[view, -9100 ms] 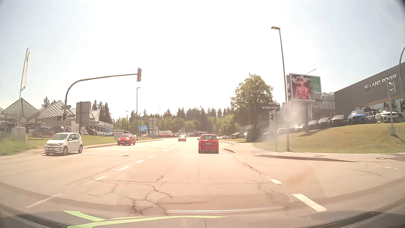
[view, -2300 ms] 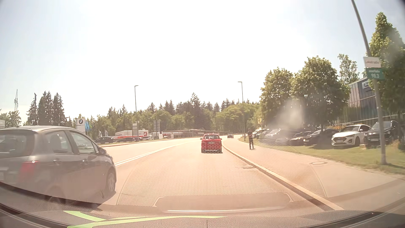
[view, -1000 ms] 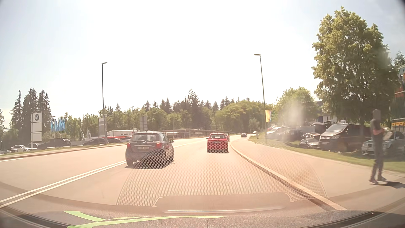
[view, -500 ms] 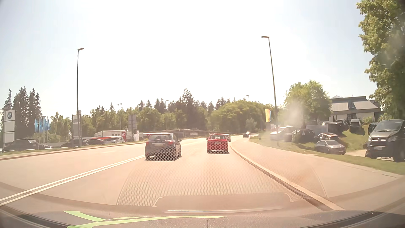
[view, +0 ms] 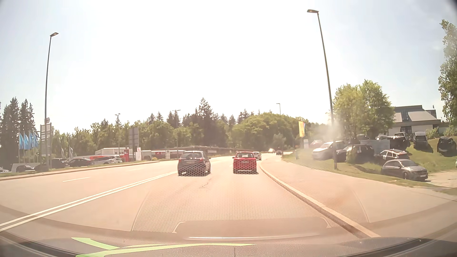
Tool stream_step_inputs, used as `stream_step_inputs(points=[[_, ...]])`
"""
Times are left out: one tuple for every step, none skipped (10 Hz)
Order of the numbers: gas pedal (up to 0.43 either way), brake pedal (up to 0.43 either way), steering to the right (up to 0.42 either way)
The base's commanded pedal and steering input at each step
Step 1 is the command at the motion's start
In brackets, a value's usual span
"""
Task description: Follow the waypoints while adhering to traffic rules and regulations
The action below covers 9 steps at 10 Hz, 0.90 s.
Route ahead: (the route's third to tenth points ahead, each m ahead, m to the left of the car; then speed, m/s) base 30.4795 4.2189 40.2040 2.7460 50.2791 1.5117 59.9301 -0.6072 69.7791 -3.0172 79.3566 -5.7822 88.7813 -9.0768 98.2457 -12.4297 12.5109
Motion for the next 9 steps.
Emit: stream_step_inputs(points=[[0.13, 0.0, 0.013], [0.13, 0.0, 0.013], [0.13, 0.0, 0.013], [0.13, 0.0, 0.013], [0.13, 0.0, 0.012], [0.13, 0.0, 0.012], [0.13, 0.0, 0.012], [0.13, 0.0, 0.011], [0.13, 0.0, 0.011]])
